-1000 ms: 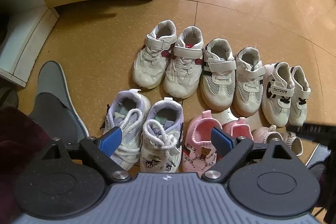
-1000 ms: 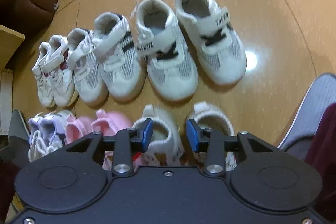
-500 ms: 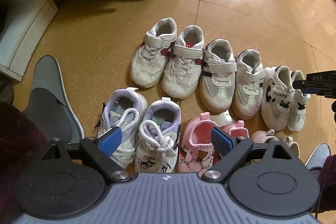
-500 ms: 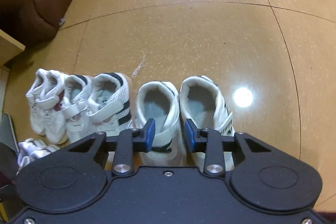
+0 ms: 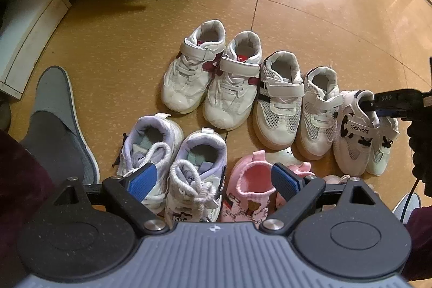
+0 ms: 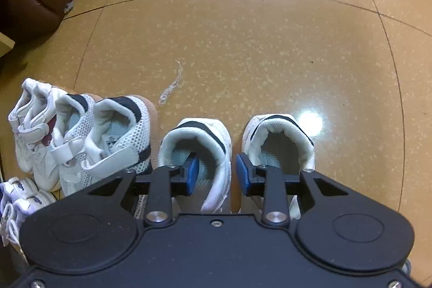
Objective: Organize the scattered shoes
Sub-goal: 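Grasp the pair of white sneakers with black straps in the right tool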
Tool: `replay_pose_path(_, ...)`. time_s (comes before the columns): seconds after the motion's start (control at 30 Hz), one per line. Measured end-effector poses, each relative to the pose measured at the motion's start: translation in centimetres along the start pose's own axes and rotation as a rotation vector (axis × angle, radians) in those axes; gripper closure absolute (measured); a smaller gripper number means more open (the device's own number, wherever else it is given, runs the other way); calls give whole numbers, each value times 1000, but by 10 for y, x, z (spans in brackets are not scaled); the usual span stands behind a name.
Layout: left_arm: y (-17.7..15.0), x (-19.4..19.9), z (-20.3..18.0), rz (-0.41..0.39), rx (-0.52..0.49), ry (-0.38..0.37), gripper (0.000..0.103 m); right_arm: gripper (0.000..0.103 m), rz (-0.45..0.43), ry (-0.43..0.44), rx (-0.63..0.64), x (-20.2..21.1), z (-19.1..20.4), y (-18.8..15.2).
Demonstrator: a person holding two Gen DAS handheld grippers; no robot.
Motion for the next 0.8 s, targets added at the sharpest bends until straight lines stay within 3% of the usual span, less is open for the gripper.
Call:
replay_pose_path(0.13, 9, 3, -8, -18, 4, -26, 11, 69, -3, 72, -117, 22, -9, -1)
replay_pose_path(0.3, 12, 9, -22, -42, -22, -54, 11, 69, -13, 90, -173, 36, -23, -5)
replay_pose_path(0.53, 13, 12, -21, -48, -15, -62, 11, 62, -37, 35, -126, 45, -18, -4)
replay_pose_path(0.63, 11, 8, -16, -41, -9, -57, 11, 55, -19, 19, -95, 33, -14, 1)
replay_pose_path(0.8, 7, 3, -6, -20, 19, -37, 11, 55, 23, -25, -40, 10, -19, 2)
Point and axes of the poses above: each gripper's, at about its wrist camera, not at the fingertips, and x roughly against the way its jaws point, z to its left, y to its top, the point moved 5 cm from there along -x, roughly the way its jaws point, and after that the axes turned 4 degrees about -x, right-handed, at the moved point
